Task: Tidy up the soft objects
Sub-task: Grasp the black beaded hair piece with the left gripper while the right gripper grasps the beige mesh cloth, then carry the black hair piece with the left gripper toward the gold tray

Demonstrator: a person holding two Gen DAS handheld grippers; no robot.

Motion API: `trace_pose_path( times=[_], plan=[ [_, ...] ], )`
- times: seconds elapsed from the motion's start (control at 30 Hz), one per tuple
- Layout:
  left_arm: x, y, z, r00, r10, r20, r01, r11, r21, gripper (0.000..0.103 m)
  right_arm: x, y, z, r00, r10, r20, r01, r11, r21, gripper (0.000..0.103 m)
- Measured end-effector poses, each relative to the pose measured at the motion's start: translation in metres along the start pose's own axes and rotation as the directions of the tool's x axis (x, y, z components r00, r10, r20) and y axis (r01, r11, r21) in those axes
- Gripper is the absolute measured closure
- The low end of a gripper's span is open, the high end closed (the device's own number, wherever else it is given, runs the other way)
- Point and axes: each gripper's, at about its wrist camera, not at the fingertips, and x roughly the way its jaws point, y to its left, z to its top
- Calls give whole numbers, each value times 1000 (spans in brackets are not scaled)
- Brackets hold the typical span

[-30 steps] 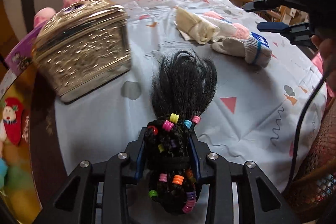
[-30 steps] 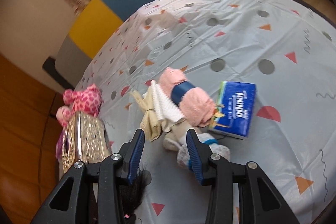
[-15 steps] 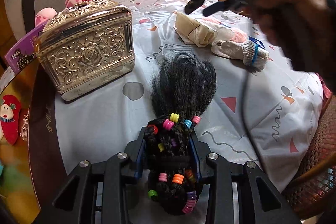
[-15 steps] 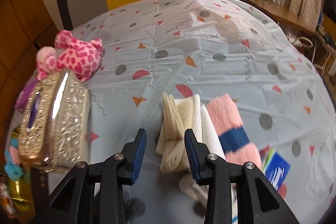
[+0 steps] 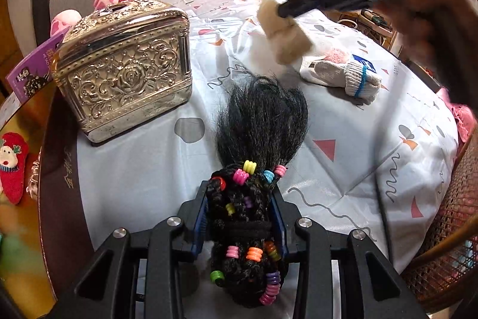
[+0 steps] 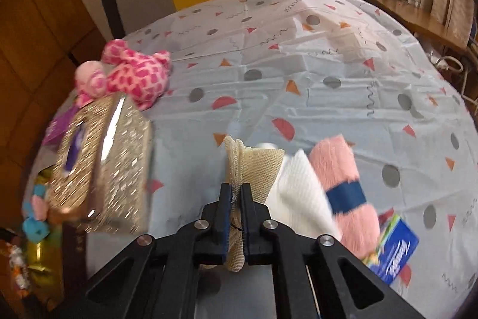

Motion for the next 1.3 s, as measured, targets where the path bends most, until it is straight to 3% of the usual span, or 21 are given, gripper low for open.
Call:
trace_pose_path(
  times=[0.13, 0.3, 0.6, 0.67, 0.73, 0.83, 0.93, 1.07, 1.1, 1.13, 1.17, 1.3],
  plan=[
    [-1, 1, -1, 1000, -3, 1, 3, 1000, -7, 65, -3, 4, -33, 996, 21, -89, -23, 999, -27, 98],
    [-3, 2, -3, 1000, -3, 0, 3, 1000, -8, 65, 14, 5, -68, 977, -17, -214, 9, 999, -36, 98],
    [-4, 3, -4, 1000, -1, -1, 1, 1000, -11, 65, 5, 13, -89, 957, -39, -286, 43, 999, 8, 94],
    [-4, 3, -4, 1000, -2, -1, 2, 1000, -13, 65, 5, 12, -95, 949, -39, -312, 57, 997, 50, 79],
    [-4, 2, -4, 1000, -2, -1, 2, 1000, -14, 65, 2, 2, -99, 949, -112, -295, 153, 981, 120, 55],
    [-5, 1, -5, 1000, -2, 0, 2, 1000, -14, 65, 7, -13, -102, 957, -80, -279, 147, 963, 226, 38],
    [-6, 2, -5, 1000, -5, 0, 5, 1000, -13, 65, 10, -18, -107, 964, -35, -265, 112, 953, 280, 34],
    [-5, 2, -5, 1000, -3, 0, 3, 1000, -13, 65, 13, -13, -105, 969, -58, -240, 117, 963, 243, 35],
    [-5, 2, -5, 1000, -3, 1, 3, 1000, -13, 65, 14, -10, -104, 969, -72, -238, 125, 968, 218, 41],
    [-5, 2, -5, 1000, -2, 1, 2, 1000, -12, 65, 16, -7, -102, 971, -67, -231, 113, 974, 194, 58],
    [-6, 2, -5, 1000, -1, 1, 1, 1000, -12, 65, 17, -7, -97, 973, -36, -227, 79, 980, 184, 66],
    [-6, 1, -5, 1000, 3, 1, -3, 1000, -10, 65, 18, 5, -96, 974, -58, -219, 83, 991, 105, 70]
  ],
)
